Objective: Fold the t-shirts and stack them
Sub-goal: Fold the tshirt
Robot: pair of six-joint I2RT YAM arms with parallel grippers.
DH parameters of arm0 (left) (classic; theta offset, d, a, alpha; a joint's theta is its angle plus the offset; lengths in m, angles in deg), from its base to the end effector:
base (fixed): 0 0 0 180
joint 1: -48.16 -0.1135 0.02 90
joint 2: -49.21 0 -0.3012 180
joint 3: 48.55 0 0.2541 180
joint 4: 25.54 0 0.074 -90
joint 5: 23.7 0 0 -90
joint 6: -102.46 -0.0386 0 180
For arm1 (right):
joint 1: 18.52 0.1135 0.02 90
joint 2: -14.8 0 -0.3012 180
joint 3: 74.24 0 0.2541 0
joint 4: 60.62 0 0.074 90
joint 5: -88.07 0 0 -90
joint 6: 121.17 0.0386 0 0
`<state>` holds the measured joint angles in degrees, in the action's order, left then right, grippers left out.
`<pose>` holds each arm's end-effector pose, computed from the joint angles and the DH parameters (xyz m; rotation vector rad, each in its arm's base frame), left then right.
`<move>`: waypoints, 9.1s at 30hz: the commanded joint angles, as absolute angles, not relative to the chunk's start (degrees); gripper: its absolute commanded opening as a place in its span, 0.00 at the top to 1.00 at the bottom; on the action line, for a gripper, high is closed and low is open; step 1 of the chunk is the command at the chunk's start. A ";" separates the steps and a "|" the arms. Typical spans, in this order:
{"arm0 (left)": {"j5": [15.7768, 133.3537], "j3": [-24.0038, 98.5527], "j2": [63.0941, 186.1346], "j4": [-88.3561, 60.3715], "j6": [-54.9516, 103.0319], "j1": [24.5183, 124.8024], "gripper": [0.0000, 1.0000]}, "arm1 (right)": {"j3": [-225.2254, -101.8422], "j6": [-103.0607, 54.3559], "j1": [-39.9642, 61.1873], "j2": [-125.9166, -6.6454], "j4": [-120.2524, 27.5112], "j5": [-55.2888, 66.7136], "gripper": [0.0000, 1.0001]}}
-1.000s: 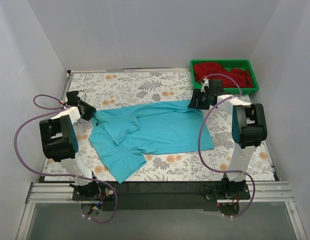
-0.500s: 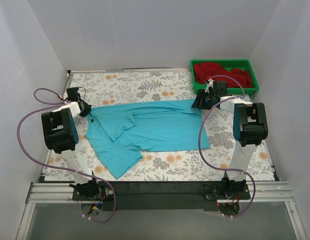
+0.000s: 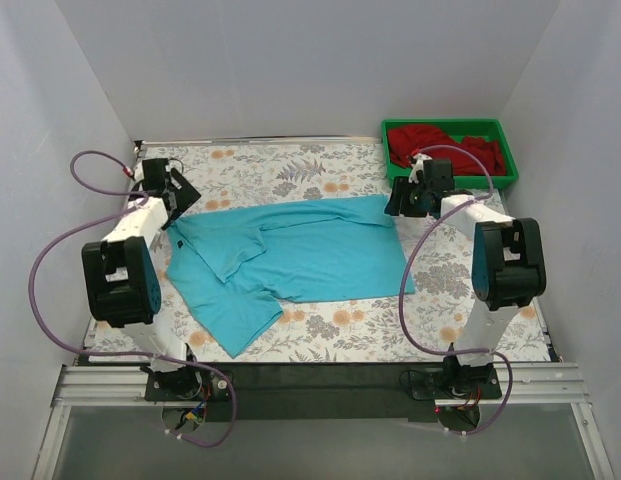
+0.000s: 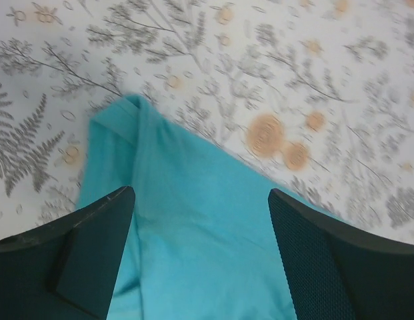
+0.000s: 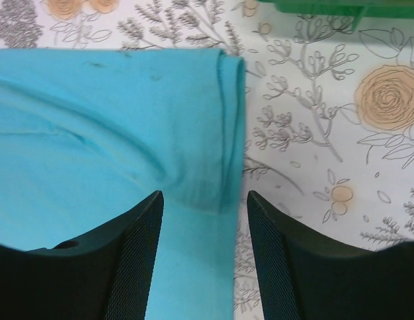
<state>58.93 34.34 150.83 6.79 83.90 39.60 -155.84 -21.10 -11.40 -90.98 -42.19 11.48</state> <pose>0.3868 0.0632 0.2396 -1.6364 1.8624 -0.3209 0.4115 0.0604 0.2237 -0.0600 2.3261 0.4225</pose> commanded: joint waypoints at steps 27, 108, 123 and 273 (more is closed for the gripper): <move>54.96 12.57 137.98 30.38 92.26 63.37 0.58 | -128.16 -16.93 8.82 -68.27 -23.86 0.97 0.51; 45.39 34.80 152.65 15.53 64.14 79.63 0.71 | -148.63 -23.43 -5.60 -83.46 -36.86 0.27 0.60; 43.72 33.84 154.50 15.88 63.26 79.63 0.98 | -148.02 -23.52 -5.51 -84.17 -37.21 -0.08 0.60; 54.87 30.95 141.14 16.43 80.92 60.56 0.35 | -143.62 -25.81 -6.91 -77.22 -41.78 3.52 0.66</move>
